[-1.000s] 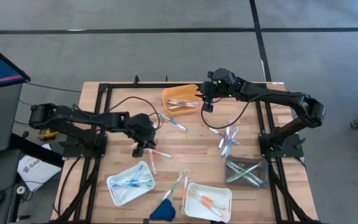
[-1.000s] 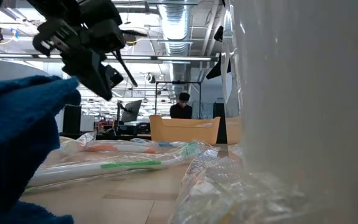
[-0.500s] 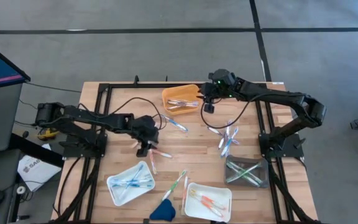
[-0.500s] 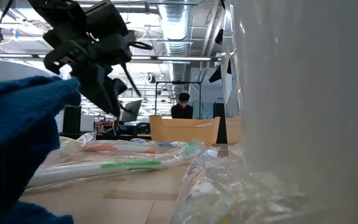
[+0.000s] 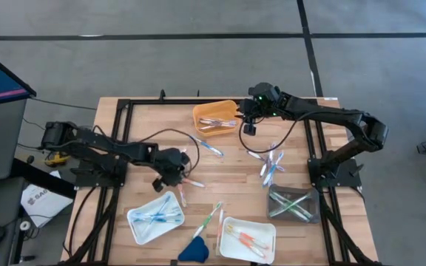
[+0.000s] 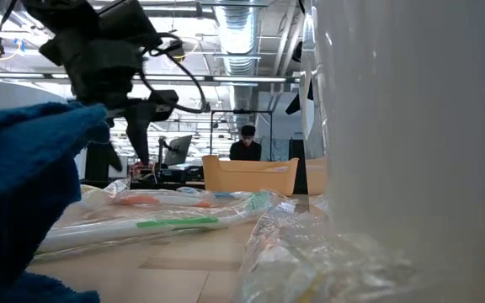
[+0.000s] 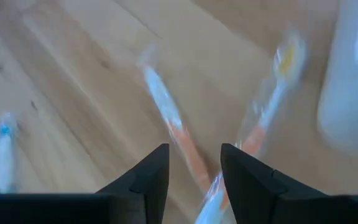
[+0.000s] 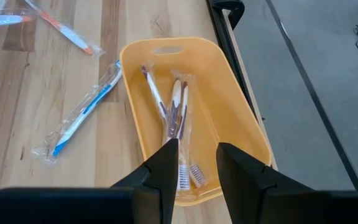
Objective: Pick & Place Toothbrushes
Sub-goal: Put the orange toothbrush into the right white bin
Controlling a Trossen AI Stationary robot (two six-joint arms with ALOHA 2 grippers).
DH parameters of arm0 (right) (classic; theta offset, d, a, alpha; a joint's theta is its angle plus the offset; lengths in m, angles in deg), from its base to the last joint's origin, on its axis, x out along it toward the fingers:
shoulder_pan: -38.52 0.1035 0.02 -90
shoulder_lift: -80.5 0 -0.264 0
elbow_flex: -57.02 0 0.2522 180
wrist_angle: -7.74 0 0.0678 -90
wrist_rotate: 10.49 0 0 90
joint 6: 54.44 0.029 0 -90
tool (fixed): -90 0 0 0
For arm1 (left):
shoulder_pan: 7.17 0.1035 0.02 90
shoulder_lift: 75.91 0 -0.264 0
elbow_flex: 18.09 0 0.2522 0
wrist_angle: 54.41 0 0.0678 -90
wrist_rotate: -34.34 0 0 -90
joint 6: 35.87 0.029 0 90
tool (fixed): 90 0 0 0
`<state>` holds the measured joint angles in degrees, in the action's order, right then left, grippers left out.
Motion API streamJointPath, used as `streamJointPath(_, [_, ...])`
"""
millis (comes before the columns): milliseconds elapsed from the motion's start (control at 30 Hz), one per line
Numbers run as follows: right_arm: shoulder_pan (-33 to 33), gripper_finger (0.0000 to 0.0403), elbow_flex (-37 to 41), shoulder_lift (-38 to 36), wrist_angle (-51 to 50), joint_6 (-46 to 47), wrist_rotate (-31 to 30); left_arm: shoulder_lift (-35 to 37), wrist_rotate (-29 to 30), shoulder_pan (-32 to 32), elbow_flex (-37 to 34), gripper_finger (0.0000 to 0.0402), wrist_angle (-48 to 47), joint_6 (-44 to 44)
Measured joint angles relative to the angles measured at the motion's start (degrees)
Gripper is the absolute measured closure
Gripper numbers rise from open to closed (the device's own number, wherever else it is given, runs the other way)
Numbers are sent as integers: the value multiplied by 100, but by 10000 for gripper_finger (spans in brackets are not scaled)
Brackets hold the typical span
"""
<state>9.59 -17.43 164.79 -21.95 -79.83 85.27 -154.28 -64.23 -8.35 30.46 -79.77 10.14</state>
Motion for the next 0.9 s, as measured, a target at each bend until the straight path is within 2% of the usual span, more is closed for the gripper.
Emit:
streamJointPath(100, [0, 300, 0, 0, 2, 0, 0, -2, 503, -147, -49, 249, 3, 716])
streamJointPath(267, [0, 300, 0, 0, -16, 0, 0, -1, 1000, -303, -49, 222, -4, 750])
streamJointPath(433, [0, 300, 0, 0, -39, 20, 0, -2, 1073, -526, -49, 200, -191, 172])
streamJointPath(700, [-2, 300, 0, 0, -39, 107, 2, 37, 1361, -1030, -49, 185, -546, 128])
streamJointPath(900, [-2, 300, 0, 0, -37, 107, 2, -2, 1302, -947, -51, 191, -525, 156])
